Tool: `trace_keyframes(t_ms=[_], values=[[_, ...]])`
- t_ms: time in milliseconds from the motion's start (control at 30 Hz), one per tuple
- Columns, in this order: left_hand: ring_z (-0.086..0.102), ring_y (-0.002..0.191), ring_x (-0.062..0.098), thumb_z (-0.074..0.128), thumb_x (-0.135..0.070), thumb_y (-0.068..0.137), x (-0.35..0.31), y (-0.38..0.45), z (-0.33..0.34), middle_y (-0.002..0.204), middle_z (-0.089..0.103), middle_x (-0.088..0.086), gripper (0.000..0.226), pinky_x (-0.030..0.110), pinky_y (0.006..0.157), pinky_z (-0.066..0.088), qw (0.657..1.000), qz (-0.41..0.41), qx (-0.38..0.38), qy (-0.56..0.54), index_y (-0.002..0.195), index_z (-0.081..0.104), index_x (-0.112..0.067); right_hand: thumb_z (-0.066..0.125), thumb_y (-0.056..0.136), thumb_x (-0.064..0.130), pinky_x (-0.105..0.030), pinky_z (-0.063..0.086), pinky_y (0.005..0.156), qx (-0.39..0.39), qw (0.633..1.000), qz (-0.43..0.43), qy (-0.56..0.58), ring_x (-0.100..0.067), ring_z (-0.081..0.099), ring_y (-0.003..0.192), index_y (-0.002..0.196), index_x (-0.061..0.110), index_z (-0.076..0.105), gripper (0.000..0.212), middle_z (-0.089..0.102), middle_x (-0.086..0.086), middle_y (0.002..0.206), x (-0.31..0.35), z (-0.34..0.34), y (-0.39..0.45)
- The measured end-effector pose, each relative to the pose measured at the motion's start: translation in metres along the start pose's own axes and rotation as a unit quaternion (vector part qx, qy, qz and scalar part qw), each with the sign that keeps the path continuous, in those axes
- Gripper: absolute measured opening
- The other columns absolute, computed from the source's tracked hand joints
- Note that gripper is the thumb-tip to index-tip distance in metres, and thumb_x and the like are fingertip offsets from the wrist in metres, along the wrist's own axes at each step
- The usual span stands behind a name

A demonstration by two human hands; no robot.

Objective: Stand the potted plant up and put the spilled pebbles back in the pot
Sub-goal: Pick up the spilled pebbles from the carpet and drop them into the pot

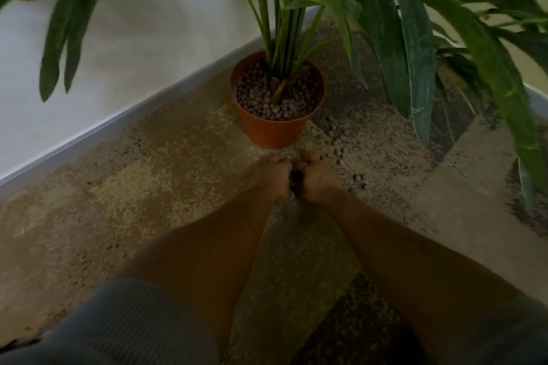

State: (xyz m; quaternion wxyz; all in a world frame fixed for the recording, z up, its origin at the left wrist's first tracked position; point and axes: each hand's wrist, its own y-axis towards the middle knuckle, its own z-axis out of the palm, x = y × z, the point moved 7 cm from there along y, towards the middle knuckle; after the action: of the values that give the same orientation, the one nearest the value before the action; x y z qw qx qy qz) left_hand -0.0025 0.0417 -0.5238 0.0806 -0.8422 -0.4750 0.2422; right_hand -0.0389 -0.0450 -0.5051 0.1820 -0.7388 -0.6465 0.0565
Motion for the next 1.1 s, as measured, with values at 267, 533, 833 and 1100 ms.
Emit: trace_keyframes(t_ms=[267,533,833,1100], values=[[0.058,0.107,0.027,0.08,-0.027,0.071,0.013,-0.007,0.003,0.119,0.058,0.01,0.052,0.035,0.083,0.049,0.996,-0.067,0.012,-0.063,0.115,0.057,-0.012,0.057,0.095,0.025,-0.04,0.043,0.105,0.021,0.999,-0.025,0.013,-0.031,0.038,0.127,0.126,0.023,0.064,0.032,0.039,-0.008,0.139,0.011,0.003,0.001],[0.059,0.093,0.021,0.071,-0.025,0.083,0.019,-0.018,-0.001,0.107,0.062,0.004,0.026,0.032,0.078,0.049,0.995,-0.076,-0.009,-0.072,0.105,0.06,-0.016,0.058,0.094,0.025,-0.037,0.028,0.117,0.028,0.999,-0.043,0.011,-0.031,0.027,0.14,0.137,0.019,0.055,0.043,0.036,-0.009,0.152,0.024,0.016,-0.005],[0.062,0.089,0.015,0.076,-0.014,0.077,0.043,-0.037,-0.002,0.092,0.065,-0.002,0.017,0.019,0.069,0.042,0.979,-0.072,-0.007,-0.189,0.09,0.066,-0.02,0.067,0.084,0.032,-0.036,0.046,0.102,0.05,0.994,-0.044,0.084,-0.023,0.054,0.117,0.122,0.021,0.063,0.039,0.052,-0.005,0.129,0.041,0.01,-0.013],[0.061,0.093,0.015,0.067,-0.018,0.085,0.056,-0.049,-0.002,0.108,0.067,0.001,0.016,0.02,0.071,0.045,0.979,-0.094,-0.004,-0.181,0.101,0.069,-0.016,0.076,0.078,0.037,-0.037,0.042,0.103,0.109,0.991,-0.066,0.041,-0.027,0.047,0.126,0.137,0.022,0.05,0.066,0.045,-0.008,0.137,0.055,0.021,-0.019]])
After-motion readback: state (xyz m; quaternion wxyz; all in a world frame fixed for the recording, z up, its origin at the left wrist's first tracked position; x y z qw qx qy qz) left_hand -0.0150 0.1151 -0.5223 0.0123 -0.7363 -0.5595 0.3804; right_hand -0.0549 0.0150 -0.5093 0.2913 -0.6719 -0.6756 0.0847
